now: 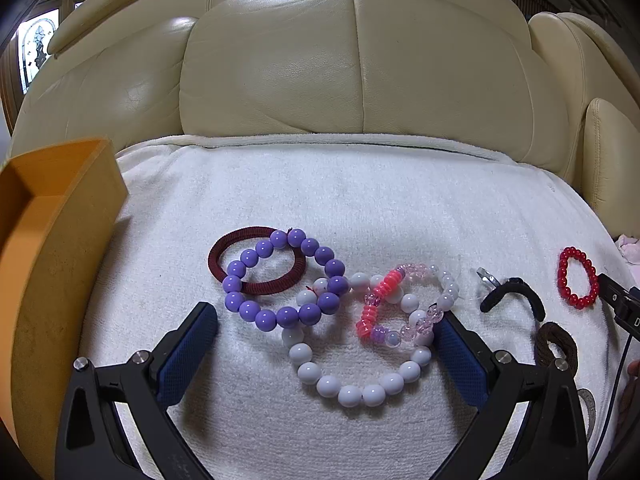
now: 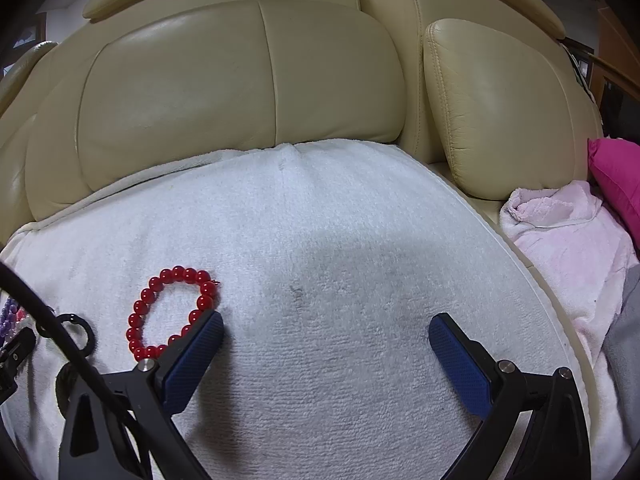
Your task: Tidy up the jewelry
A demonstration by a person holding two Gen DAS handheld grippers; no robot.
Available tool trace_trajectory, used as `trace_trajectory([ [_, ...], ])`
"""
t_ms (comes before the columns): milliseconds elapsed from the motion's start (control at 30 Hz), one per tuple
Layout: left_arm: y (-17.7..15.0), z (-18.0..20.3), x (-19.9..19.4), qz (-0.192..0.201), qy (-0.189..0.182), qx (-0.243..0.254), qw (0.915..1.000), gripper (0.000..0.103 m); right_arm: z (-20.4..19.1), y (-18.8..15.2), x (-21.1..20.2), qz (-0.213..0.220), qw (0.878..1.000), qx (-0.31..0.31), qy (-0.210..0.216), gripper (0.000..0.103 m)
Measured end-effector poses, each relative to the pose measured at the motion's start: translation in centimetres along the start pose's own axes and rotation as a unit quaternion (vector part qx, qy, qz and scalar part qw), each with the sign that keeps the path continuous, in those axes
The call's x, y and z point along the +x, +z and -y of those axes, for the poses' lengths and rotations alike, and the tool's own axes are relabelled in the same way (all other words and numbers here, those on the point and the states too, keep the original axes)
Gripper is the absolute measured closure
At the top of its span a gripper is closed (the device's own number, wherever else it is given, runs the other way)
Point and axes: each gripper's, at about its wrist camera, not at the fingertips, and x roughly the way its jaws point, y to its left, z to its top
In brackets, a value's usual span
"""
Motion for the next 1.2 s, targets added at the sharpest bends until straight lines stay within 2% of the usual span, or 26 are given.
trace_trajectory([
  [133, 0.0, 0.0, 0.0, 0.000, -0.001, 0.000, 1.0000, 0.000, 0.3, 0.0, -0.1, -0.001, 1.000, 0.004, 0.012, 0.000],
  [300, 0.0, 0.0, 0.0, 0.000, 0.000, 0.000, 1.0000, 0.000, 0.9, 0.1, -0.3, -0.026, 0.998, -0.037, 0.050, 0.000],
  [400, 0.0, 0.0, 0.0, 0.000, 0.000, 0.000, 1.0000, 0.000, 1.3, -0.4, -0.7, -0.024, 0.997, -0.044, 0.062, 0.000],
  [467, 0.0, 0.0, 0.0, 0.001, 0.000, 0.000, 1.0000, 0.000, 1.2, -0.3, -0.9, -0.046, 0.995, -0.065, 0.065, 0.000],
  [533, -0.1, 0.1, 0.0, 0.002, 0.002, 0.001, 1.0000, 0.000, 2.0, -0.1, -1.6, -0.060, 0.993, -0.055, 0.081, 0.000],
  [633, -0.1, 0.4, -0.4, -0.013, 0.010, -0.002, 0.9999, 0.000, 4.0, -0.2, -4.0, -0.038, 0.994, -0.025, 0.104, 0.000],
  [667, -0.1, 0.4, -0.9, -0.029, 0.002, 0.009, 0.9995, 0.000, 4.4, -0.1, -5.2, -0.022, 0.993, -0.020, 0.113, 0.000],
  [733, -0.2, 0.0, -1.8, -0.086, -0.005, -0.005, 0.9962, 0.000, 4.3, 0.0, -8.1, 0.019, 0.990, -0.018, 0.139, 0.000],
  [767, -0.7, -0.1, -3.1, -0.087, 0.003, -0.004, 0.9962, 0.001, 4.3, 0.0, -10.0, 0.047, 0.987, -0.021, 0.152, 0.000],
  [900, -3.0, -0.7, -12.0, -0.001, 0.045, 0.014, 0.9989, 0.001, 4.9, -0.3, -17.4, 0.159, 0.967, -0.011, 0.199, 0.000],
  [967, -3.7, -1.2, -15.9, 0.027, 0.073, 0.016, 0.9969, 0.001, 4.9, -0.4, -20.3, 0.194, 0.954, 0.008, 0.230, 0.000],
  [1067, -4.4, -2.0, -20.8, 0.051, 0.103, -0.003, 0.9933, 0.001, 3.4, -0.5, -22.6, 0.177, 0.951, 0.015, 0.252, 0.000],
  [1200, -4.4, -3.0, -24.6, 0.076, 0.131, -0.013, 0.9883, 0.001, 0.3, -2.2, -24.7, 0.133, 0.957, -0.013, 0.257, 0.000],
])
